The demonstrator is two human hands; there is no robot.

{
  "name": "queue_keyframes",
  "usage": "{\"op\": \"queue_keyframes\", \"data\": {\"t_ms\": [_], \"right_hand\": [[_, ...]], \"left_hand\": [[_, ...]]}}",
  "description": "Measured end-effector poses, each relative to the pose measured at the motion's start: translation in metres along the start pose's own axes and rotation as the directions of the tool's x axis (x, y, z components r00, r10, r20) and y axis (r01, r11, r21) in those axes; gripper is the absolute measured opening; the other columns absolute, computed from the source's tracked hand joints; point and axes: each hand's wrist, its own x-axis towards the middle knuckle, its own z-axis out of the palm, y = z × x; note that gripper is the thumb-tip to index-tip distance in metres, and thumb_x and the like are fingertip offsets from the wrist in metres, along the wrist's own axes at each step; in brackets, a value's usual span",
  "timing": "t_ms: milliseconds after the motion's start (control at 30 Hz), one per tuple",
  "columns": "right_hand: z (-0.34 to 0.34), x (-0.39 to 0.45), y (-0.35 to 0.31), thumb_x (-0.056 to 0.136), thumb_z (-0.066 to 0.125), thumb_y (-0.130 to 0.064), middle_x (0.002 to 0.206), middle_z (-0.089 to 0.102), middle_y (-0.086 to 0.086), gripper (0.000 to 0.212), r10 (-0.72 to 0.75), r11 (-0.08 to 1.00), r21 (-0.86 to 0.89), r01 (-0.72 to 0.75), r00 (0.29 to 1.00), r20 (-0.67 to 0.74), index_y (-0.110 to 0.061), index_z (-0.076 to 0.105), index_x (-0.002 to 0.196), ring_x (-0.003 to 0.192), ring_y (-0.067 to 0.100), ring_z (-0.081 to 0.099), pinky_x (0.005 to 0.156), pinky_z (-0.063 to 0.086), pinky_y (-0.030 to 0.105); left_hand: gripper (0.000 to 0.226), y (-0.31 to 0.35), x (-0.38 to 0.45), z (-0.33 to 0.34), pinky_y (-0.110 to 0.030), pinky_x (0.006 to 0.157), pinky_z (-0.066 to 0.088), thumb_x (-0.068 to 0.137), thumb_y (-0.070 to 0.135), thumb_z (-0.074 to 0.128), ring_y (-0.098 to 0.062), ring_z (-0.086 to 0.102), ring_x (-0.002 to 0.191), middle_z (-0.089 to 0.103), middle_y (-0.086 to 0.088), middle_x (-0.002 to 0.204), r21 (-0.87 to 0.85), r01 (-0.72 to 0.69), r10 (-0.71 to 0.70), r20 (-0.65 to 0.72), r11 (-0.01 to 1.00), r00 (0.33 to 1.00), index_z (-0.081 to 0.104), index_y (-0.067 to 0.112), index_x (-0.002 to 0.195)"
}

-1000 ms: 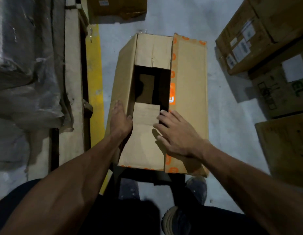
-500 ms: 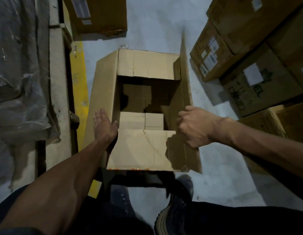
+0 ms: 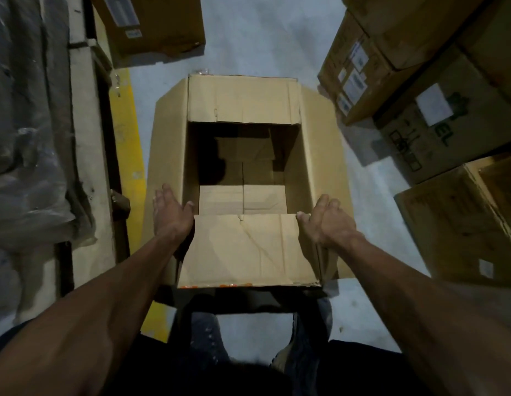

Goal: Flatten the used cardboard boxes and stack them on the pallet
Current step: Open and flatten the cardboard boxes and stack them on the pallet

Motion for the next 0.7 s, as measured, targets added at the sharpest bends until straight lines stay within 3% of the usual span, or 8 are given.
{"op": "queue_keyframes", "data": {"t_ms": [67, 133, 200, 333, 433, 533, 633, 700], "right_hand": [[0.011, 0.008, -0.009, 0.102, 0.045, -0.048, 0.139, 0.046, 0.021, 0.063, 0.113, 0.987, 0.125, -0.106, 0.992, -0.053, -0.003, 0.032, 0.145, 0.120, 0.035, 0.053, 0.092, 0.047, 0.044], [0.018, 0.016, -0.013, 0.104, 0.047, -0.040, 0.118, 0.060, 0.015, 0.043, 0.198, 0.963, 0.216, -0.164, 0.970, -0.145, -0.005, 0.052, 0.128, 0.098, 0.029, 0.058, 0.078, 0.046, 0.037], [0.019, 0.022, -0.013, 0.105, 0.048, -0.033, 0.107, 0.065, 0.014, 0.033, 0.229, 0.950, 0.254, -0.181, 0.958, -0.174, -0.005, 0.061, 0.117, 0.094, 0.031, 0.061, 0.074, 0.045, 0.035], [0.002, 0.036, -0.008, 0.104, 0.052, -0.029, 0.114, 0.065, 0.018, 0.031, 0.262, 0.942, 0.271, -0.196, 0.936, -0.235, -0.004, 0.062, 0.118, 0.107, 0.038, 0.062, 0.075, 0.041, 0.034], [-0.011, 0.051, -0.004, 0.103, 0.053, -0.031, 0.112, 0.062, 0.017, 0.030, 0.303, 0.925, 0.319, -0.206, 0.906, -0.296, -0.006, 0.056, 0.121, 0.103, 0.036, 0.060, 0.076, 0.043, 0.037], [-0.013, 0.053, -0.004, 0.104, 0.050, -0.027, 0.116, 0.058, 0.015, 0.033, 0.288, 0.932, 0.291, -0.214, 0.927, -0.242, -0.006, 0.048, 0.129, 0.099, 0.031, 0.055, 0.079, 0.044, 0.040], [-0.011, 0.036, -0.013, 0.102, 0.050, -0.029, 0.141, 0.047, 0.017, 0.046, 0.018, 0.997, 0.081, 0.016, 0.915, -0.402, -0.009, 0.040, 0.143, 0.128, 0.033, 0.047, 0.107, 0.042, 0.045], [-0.009, 0.026, -0.024, 0.103, 0.046, -0.038, 0.152, 0.041, 0.011, 0.055, -0.302, 0.952, -0.057, 0.302, 0.883, -0.360, -0.014, 0.034, 0.151, 0.141, 0.028, 0.036, 0.120, 0.026, 0.048]], "left_hand": [[0.074, -0.001, 0.001, 0.001, -0.039, 0.124, 0.011, 0.103, 0.027, 0.052, -0.028, 0.005, 0.154, 0.005, -0.011, 0.167, -0.008, -0.005, 0.005, -0.005, 1.000, 1.000, 0.007, 0.009, 0.159], [0.073, 0.000, 0.000, 0.000, -0.036, 0.122, 0.011, 0.103, 0.025, 0.052, -0.027, 0.007, 0.154, 0.008, -0.012, 0.167, -0.008, -0.031, 0.031, -0.007, 0.999, 1.000, 0.009, 0.007, 0.159], [0.070, 0.003, 0.003, -0.001, -0.035, 0.122, 0.015, 0.102, 0.022, 0.053, -0.027, 0.013, 0.153, 0.016, -0.014, 0.165, -0.009, -0.061, 0.061, -0.017, 0.998, 0.998, 0.015, 0.003, 0.158], [0.059, 0.021, 0.017, -0.004, -0.047, 0.114, 0.033, 0.100, 0.021, 0.055, -0.037, 0.034, 0.142, 0.038, -0.021, 0.153, -0.035, -0.167, 0.166, -0.032, 0.985, 0.986, 0.033, -0.002, 0.149], [0.052, 0.046, 0.030, -0.012, -0.044, 0.111, 0.036, 0.102, 0.021, 0.052, -0.035, 0.040, 0.137, 0.043, -0.018, 0.149, -0.045, -0.278, 0.278, -0.022, 0.959, 0.960, 0.036, 0.002, 0.148], [0.048, 0.062, 0.032, -0.015, -0.044, 0.113, 0.030, 0.103, 0.022, 0.047, -0.039, 0.033, 0.140, 0.034, -0.023, 0.152, 0.154, -0.398, 0.396, 0.046, 0.904, 0.917, 0.037, 0.001, 0.145], [0.055, 0.072, 0.010, -0.014, -0.044, 0.123, 0.013, 0.105, 0.037, 0.038, -0.033, 0.013, 0.151, 0.017, -0.017, 0.164, 0.368, -0.612, 0.580, 0.207, 0.700, 0.788, 0.034, 0.010, 0.152], [0.057, 0.081, -0.005, -0.011, -0.044, 0.121, 0.016, 0.104, 0.045, 0.034, -0.031, 0.023, 0.148, 0.032, -0.015, 0.159, 0.412, -0.744, 0.607, 0.432, 0.526, 0.667, 0.037, 0.012, 0.150]]}}
